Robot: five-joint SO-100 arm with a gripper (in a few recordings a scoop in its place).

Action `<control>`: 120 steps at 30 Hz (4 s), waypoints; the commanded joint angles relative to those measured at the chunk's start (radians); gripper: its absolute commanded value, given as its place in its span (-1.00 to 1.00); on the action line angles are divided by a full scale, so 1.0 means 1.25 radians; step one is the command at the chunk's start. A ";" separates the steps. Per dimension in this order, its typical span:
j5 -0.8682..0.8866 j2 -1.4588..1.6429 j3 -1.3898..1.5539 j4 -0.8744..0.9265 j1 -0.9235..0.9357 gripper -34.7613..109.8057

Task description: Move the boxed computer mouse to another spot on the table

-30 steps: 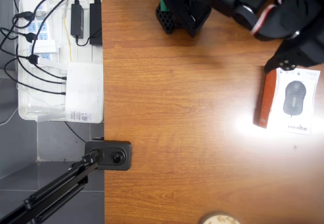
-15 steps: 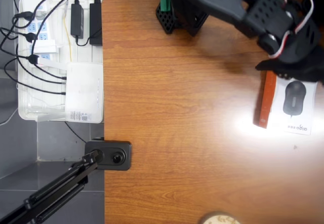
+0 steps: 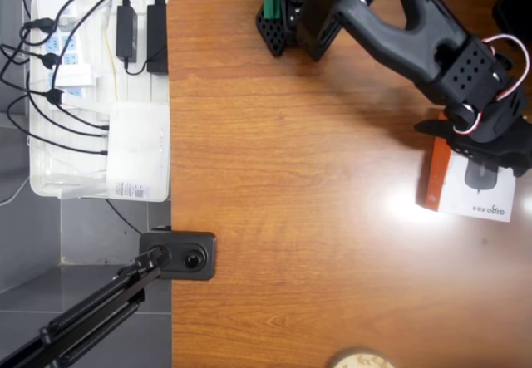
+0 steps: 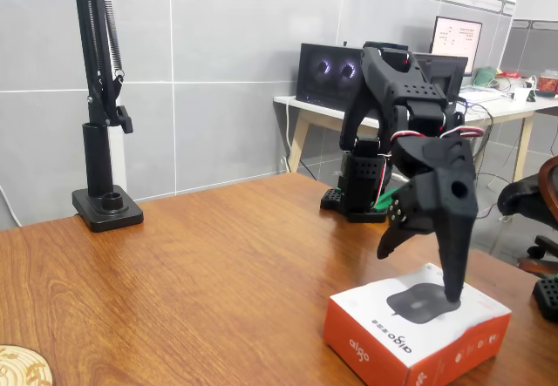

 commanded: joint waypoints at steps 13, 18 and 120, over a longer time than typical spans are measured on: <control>-0.028 -0.075 -0.094 -0.077 -0.050 0.73; -0.031 -0.102 -0.101 -0.066 -0.061 0.72; 0.012 0.234 0.066 0.524 1.006 -0.52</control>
